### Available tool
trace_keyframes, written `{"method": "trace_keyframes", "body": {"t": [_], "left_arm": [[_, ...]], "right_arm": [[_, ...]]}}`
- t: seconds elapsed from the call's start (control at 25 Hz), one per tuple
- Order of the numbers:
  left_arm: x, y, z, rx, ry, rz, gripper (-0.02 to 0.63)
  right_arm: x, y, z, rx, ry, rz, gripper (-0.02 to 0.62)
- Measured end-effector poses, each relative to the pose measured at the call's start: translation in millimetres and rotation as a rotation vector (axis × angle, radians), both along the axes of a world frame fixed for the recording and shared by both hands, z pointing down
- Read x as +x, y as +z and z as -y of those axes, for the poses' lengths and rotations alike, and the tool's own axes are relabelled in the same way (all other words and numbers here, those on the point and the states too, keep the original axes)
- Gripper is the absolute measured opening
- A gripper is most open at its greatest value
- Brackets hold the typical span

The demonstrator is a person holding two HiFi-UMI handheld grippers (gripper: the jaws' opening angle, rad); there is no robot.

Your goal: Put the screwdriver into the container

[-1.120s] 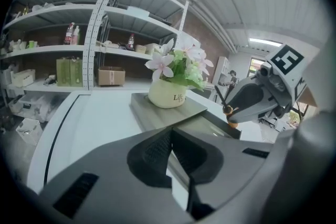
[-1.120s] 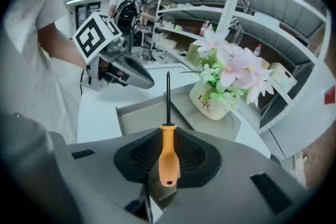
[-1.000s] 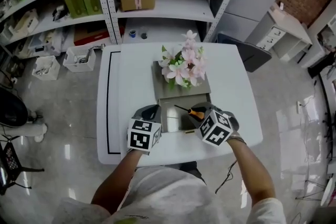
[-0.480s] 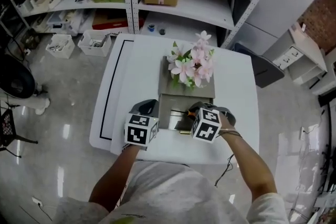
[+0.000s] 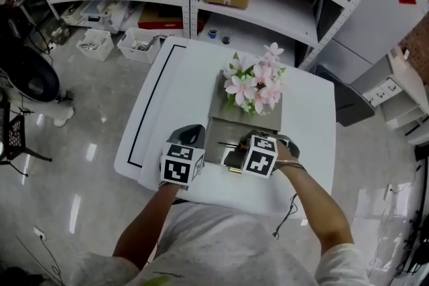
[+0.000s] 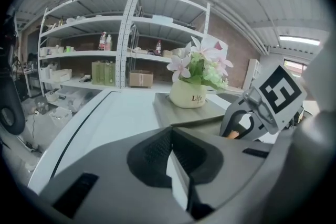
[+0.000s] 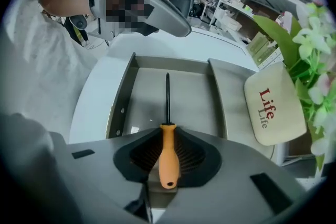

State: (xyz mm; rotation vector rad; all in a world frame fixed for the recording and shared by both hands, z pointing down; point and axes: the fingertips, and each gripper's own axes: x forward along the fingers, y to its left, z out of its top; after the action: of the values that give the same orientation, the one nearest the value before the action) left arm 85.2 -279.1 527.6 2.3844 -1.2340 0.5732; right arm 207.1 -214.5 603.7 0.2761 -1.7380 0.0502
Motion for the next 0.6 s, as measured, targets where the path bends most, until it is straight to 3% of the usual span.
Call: {"method": "trace_keyframes", "body": {"t": [0.28, 0.6], "left_arm": [[-11, 1, -3, -0.003, -0.042, 0.015, 0.003], [-14, -2, 0, 0.004, -0.04, 0.03, 0.003]], "right_arm": [[-3, 7, -3, -0.063, -0.046, -0.019, 0.078], [-5, 8, -1, -0.081, -0.03, 0.02, 0.086]]}}
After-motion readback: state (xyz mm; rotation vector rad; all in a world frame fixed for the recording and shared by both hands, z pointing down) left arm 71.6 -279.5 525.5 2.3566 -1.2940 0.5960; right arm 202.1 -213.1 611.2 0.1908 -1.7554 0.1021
